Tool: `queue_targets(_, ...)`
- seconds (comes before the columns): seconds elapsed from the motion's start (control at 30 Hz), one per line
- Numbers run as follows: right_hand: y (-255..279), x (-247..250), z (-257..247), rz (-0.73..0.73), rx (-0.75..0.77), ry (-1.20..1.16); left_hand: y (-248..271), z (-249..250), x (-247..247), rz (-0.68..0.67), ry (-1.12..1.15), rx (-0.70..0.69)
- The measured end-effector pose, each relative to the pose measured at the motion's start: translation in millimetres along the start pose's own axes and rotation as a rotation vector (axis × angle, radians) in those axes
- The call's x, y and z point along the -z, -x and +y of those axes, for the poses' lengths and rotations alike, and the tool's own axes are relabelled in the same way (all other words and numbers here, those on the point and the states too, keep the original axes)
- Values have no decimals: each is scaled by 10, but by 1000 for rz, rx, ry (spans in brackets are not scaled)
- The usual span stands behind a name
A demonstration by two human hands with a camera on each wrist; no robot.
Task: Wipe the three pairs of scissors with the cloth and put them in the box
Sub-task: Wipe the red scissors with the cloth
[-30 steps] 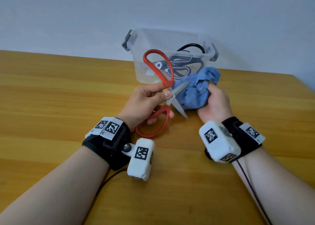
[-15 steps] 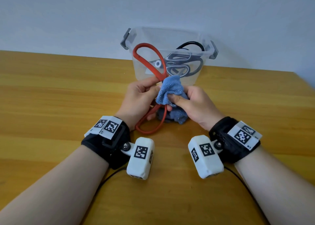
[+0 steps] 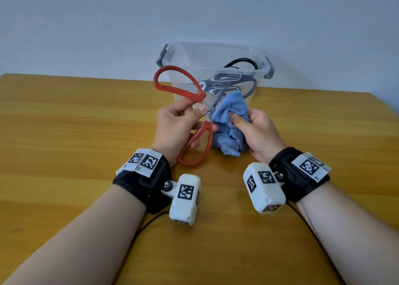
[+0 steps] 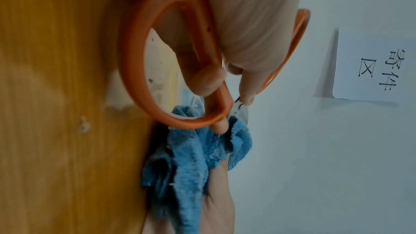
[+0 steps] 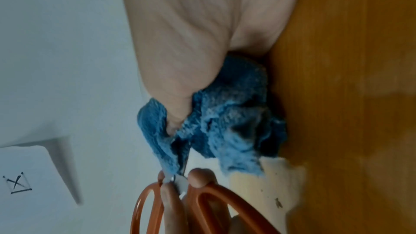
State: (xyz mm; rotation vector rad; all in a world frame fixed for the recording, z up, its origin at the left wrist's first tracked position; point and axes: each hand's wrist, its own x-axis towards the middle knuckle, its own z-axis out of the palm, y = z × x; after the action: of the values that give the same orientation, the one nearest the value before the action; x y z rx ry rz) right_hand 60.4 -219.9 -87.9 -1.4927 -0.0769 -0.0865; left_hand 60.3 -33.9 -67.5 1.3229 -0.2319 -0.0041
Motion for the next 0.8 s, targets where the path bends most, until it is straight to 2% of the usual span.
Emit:
queue_targets(0.13,-20,66,-42,228,-90,-153,36,60,55,142,123,14)
queue_targets(0.27,27,32,-104,291,-138,-125,141,287,167,210,174,59)
queue_targets(0.37,175,-46,-293,293,-105,-94,249,514,154,153,128,87)
queue_targets(0.47,357,-111,-675,308,136,23,376,710,62,61,-41,89)
queue_targets(0.53,481,-226,-933,219,275,199,459,813,-41,-17,-161,75)
queue_targets(0.63,657,-414,-1184,33,330,442,572,980,-176,-68,-209,92)
queue_targets(0.67,707,-424,-1243,37,347,475,609,1050,-198,-77,-184,106)
queue_targets(0.8,777,-262,-1421,260,338,549,765,1296,-183,-115,-118,128)
